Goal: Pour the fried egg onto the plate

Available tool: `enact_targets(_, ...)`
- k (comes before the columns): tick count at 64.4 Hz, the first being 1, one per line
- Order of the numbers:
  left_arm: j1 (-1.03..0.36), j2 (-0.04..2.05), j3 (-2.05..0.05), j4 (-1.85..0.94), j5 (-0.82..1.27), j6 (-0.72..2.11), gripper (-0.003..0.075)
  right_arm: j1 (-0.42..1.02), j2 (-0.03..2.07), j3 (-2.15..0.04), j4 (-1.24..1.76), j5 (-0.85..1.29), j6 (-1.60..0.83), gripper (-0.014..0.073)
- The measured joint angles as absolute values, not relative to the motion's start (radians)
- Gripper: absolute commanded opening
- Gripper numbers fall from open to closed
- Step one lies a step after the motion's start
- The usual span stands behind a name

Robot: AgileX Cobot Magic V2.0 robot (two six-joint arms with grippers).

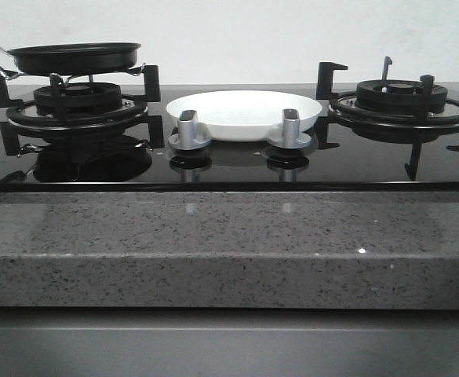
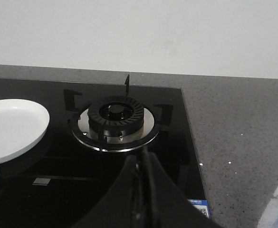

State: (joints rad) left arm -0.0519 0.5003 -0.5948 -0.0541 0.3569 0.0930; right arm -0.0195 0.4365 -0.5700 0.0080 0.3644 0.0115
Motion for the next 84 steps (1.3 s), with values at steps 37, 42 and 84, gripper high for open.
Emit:
enact_targets(37,-0.052,0.500,-0.597,-0.053,0.351,0.093,0.0692,-0.020,0.442,-0.570,0.006,0.364,0.011,0.0654)
enact_targets(42,-0.052,0.500,-0.597,-0.053,0.351,0.093,0.0692,-0.020,0.442,-0.570,0.006,0.364,0.011,0.0654)
enact_targets(84,-0.052,0.500,-0.597,-0.053,0.351,0.093,0.0692,0.132,1.060,-1.000,0.060,0.471,0.000,0.0367)
